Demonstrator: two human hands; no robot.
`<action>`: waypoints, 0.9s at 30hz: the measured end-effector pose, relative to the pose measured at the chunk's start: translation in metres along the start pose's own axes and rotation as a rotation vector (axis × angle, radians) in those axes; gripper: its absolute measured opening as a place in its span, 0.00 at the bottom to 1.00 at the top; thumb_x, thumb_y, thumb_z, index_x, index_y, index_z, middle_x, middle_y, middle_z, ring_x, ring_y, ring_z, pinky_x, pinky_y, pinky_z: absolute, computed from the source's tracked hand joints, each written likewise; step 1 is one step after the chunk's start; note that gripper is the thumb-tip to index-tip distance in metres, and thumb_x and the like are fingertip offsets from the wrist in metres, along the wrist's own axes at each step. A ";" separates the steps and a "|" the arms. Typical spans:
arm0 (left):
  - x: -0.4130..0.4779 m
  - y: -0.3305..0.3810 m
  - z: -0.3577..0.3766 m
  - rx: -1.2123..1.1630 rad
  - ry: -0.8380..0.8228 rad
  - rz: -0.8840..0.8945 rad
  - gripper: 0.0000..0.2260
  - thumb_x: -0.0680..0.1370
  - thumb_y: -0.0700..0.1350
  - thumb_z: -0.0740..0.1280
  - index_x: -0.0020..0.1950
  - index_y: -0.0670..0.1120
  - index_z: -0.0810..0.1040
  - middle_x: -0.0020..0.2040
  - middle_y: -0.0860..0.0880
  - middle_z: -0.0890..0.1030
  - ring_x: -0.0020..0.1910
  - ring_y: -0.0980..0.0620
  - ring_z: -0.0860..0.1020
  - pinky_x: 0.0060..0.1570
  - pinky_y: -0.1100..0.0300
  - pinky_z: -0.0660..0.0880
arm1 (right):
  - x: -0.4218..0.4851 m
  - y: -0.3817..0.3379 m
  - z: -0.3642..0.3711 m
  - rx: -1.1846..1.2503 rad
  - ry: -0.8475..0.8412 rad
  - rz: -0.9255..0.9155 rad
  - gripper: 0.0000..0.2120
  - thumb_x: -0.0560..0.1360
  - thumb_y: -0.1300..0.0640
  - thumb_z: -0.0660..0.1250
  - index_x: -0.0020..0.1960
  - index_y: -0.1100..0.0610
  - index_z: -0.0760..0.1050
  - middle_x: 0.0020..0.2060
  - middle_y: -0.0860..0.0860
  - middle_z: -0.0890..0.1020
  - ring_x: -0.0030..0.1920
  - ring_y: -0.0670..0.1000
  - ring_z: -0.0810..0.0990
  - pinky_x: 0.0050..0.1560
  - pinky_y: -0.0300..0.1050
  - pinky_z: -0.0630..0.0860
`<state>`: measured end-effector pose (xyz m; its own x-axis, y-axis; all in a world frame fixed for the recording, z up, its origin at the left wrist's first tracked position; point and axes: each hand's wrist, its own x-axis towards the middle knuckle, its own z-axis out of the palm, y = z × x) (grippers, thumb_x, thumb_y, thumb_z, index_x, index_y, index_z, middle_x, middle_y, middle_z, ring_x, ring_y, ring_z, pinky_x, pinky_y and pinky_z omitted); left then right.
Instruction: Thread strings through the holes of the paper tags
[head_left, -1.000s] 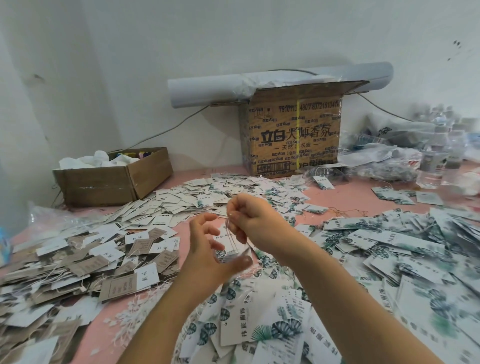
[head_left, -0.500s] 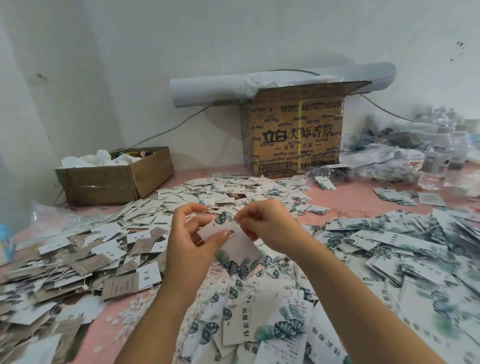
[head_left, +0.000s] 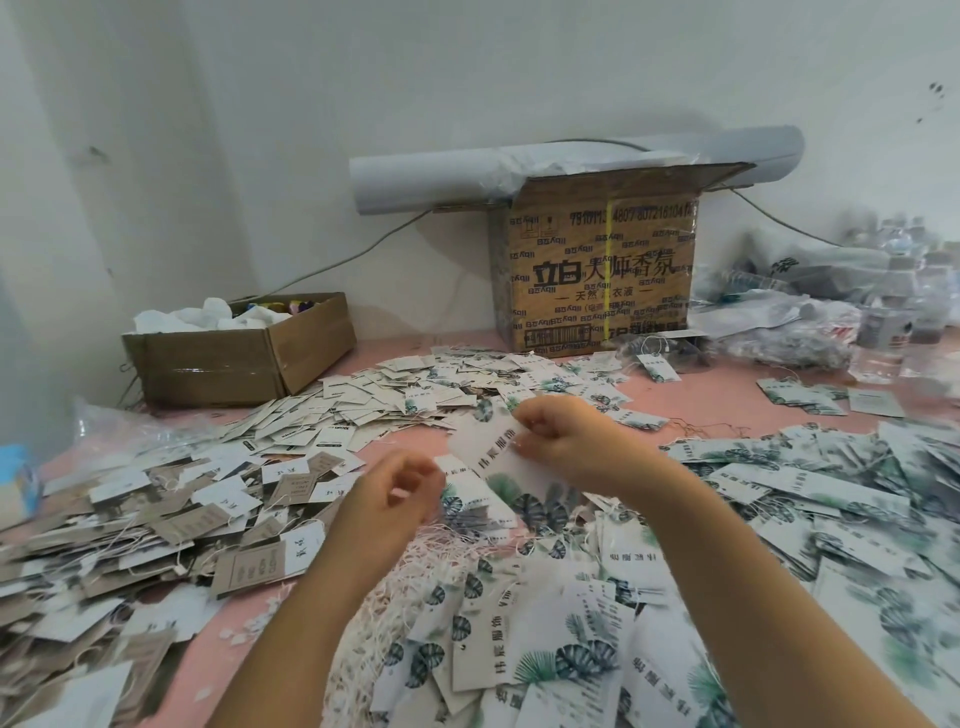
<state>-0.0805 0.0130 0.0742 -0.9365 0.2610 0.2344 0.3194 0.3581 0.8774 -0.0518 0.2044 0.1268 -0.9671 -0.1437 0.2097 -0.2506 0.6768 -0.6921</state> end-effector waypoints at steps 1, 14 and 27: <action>-0.001 -0.005 0.001 0.166 -0.069 0.000 0.02 0.75 0.47 0.67 0.45 0.54 0.75 0.43 0.55 0.79 0.39 0.60 0.76 0.36 0.68 0.72 | -0.001 0.003 -0.003 0.005 -0.054 0.039 0.09 0.79 0.60 0.60 0.40 0.53 0.70 0.34 0.46 0.76 0.33 0.43 0.75 0.27 0.30 0.70; -0.006 -0.023 0.010 0.691 -0.290 -0.117 0.05 0.76 0.48 0.68 0.51 0.53 0.81 0.45 0.59 0.79 0.46 0.61 0.77 0.51 0.63 0.73 | -0.004 0.015 0.004 -0.456 -0.635 0.350 0.13 0.74 0.56 0.69 0.55 0.63 0.77 0.46 0.56 0.81 0.34 0.47 0.75 0.33 0.39 0.74; 0.001 -0.016 0.009 0.433 -0.089 -0.038 0.08 0.79 0.45 0.63 0.40 0.52 0.72 0.43 0.56 0.78 0.44 0.59 0.75 0.46 0.62 0.71 | 0.004 0.016 0.022 -0.333 -0.327 0.126 0.11 0.76 0.53 0.65 0.54 0.58 0.79 0.48 0.50 0.82 0.40 0.47 0.78 0.41 0.40 0.74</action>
<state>-0.0853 0.0154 0.0562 -0.9385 0.3103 0.1518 0.3344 0.7064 0.6238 -0.0602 0.1993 0.1013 -0.9650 -0.2295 -0.1266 -0.1555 0.8901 -0.4284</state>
